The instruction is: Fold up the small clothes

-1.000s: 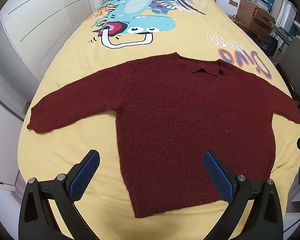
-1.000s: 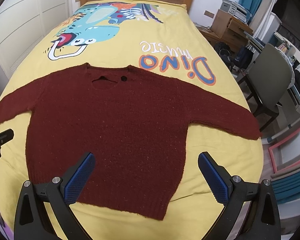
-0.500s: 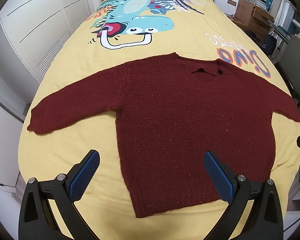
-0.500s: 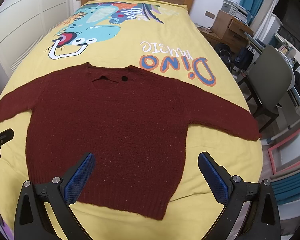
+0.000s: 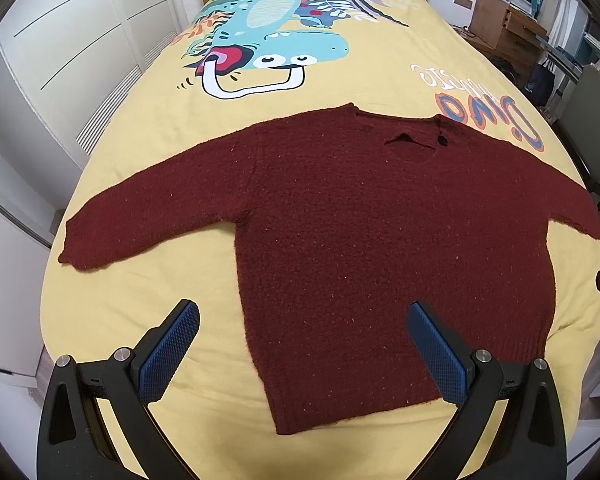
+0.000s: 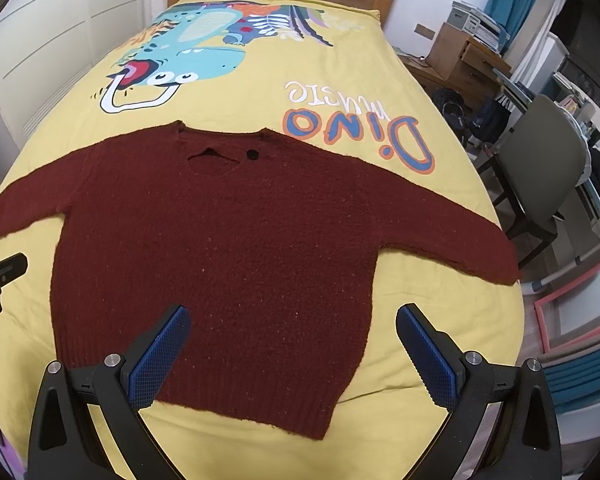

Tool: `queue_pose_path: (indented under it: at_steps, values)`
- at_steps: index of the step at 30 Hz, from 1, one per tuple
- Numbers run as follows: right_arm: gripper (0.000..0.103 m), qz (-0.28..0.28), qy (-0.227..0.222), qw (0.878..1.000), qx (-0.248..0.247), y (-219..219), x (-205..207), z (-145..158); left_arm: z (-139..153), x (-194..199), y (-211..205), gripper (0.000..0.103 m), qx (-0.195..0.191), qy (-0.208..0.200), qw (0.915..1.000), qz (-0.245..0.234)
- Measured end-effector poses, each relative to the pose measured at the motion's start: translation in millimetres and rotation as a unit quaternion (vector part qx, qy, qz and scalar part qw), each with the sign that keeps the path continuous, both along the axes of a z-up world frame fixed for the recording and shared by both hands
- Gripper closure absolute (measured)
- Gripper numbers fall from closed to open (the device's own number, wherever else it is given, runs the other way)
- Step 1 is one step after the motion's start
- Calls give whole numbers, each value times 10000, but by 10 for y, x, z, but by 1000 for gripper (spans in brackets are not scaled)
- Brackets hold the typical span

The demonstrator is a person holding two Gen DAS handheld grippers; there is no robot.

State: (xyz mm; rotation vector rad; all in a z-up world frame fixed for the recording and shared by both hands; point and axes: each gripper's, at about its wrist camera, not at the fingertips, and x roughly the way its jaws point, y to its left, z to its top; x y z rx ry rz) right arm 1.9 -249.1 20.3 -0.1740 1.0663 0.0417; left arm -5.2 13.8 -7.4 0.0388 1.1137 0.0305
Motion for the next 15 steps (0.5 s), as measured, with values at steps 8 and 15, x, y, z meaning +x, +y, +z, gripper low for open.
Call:
queue_pose_path:
  at_steps: [8,15]
  values:
    - [0,42,26,10000,-1,15,-10,-14,4,-3,-8,1,32,-6,10000,-25]
    - [1,78,26,10000,22,42,-6,-15,-2,3,-22,1,39,3,10000,-58]
